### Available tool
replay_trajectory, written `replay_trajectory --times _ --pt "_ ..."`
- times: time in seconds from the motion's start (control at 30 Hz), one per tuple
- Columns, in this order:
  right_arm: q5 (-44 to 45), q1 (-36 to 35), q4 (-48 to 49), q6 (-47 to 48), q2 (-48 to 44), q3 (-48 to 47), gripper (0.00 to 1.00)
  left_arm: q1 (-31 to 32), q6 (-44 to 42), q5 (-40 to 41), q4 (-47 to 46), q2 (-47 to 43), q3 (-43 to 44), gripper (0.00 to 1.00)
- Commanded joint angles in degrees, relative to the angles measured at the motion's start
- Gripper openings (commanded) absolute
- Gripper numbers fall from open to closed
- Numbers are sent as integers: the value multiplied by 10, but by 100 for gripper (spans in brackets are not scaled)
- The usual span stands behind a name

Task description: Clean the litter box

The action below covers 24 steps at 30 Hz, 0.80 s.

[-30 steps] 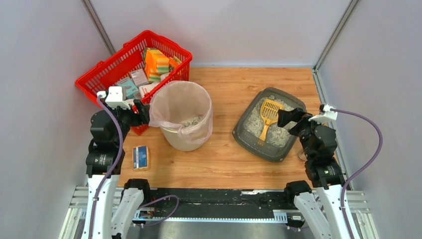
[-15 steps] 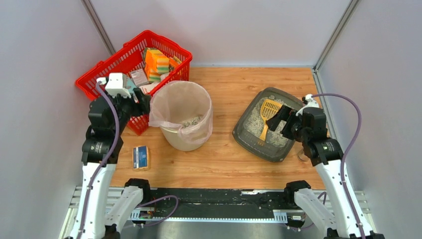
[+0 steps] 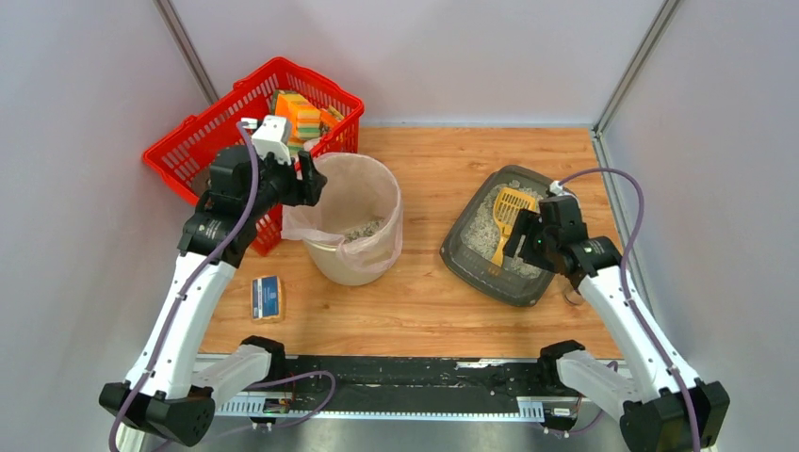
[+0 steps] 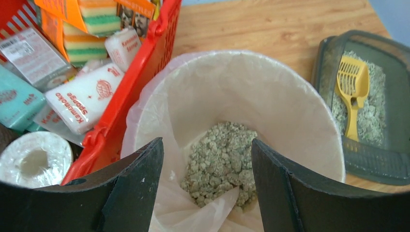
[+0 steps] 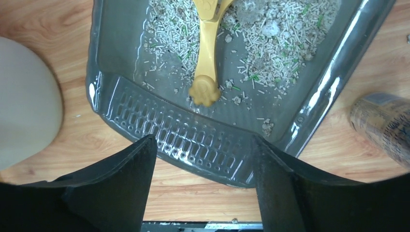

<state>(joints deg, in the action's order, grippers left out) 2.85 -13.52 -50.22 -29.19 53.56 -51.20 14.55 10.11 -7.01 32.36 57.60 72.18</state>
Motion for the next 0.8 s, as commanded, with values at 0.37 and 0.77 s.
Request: replay_trajectory --times 0.37,0.77 --pt "117 -49 309 -65 94 101 54 1 -20 18 -11 1 -2 74" --pt "172 -80 348 -51 185 115 47 1 -26 42 -12 -11 -13 73"
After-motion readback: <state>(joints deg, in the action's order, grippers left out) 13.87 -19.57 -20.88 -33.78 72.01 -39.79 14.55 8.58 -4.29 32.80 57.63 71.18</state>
